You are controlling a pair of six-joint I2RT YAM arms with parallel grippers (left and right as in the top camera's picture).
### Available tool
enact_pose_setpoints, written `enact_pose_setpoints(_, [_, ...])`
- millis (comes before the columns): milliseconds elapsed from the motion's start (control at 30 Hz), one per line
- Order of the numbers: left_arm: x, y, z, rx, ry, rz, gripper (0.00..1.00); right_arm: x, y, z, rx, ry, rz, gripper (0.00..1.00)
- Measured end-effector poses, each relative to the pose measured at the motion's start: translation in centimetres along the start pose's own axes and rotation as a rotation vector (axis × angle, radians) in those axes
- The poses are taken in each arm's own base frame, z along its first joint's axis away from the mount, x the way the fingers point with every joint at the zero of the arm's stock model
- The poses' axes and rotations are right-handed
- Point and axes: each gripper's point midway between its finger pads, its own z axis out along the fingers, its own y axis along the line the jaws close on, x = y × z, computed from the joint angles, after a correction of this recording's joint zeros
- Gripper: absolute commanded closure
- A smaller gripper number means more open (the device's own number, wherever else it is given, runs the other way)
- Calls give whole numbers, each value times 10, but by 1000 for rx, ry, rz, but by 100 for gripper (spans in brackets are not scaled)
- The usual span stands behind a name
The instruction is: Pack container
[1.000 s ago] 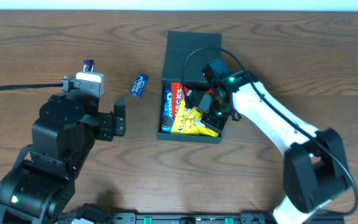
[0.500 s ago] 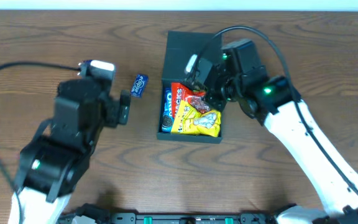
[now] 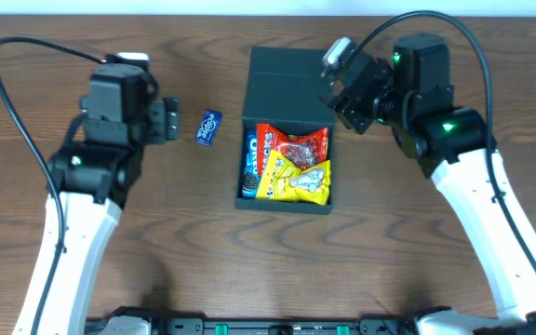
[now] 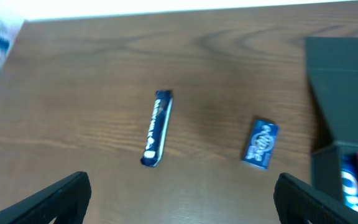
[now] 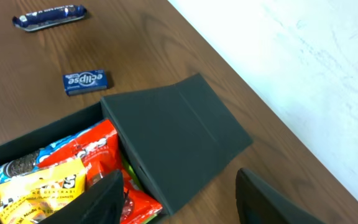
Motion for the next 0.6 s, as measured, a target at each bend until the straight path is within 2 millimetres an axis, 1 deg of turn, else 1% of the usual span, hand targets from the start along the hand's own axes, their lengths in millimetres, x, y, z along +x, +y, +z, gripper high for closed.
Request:
enact_pose_setpoints(133, [11,24,24,-37,68,-59,5,-2,4,-3,-57,-34,14,42])
enact_pose_setpoints(233, [21,37,45,-48,122,-92,5,-4,19,-5,-140,-53,37,42])
enact_pose_setpoints(367, [27,47,74,-19,157,-143,5,2,38,-13,-228,-34,82,41])
enact_pose_setpoints(467, [33,57,96,-13,178,-178,5,3,50,-28,-259,-21,104,39])
enact_pose_setpoints(600, [47,68,124,-12,221,-209,5,-3,62,-63,-264,-40,104,35])
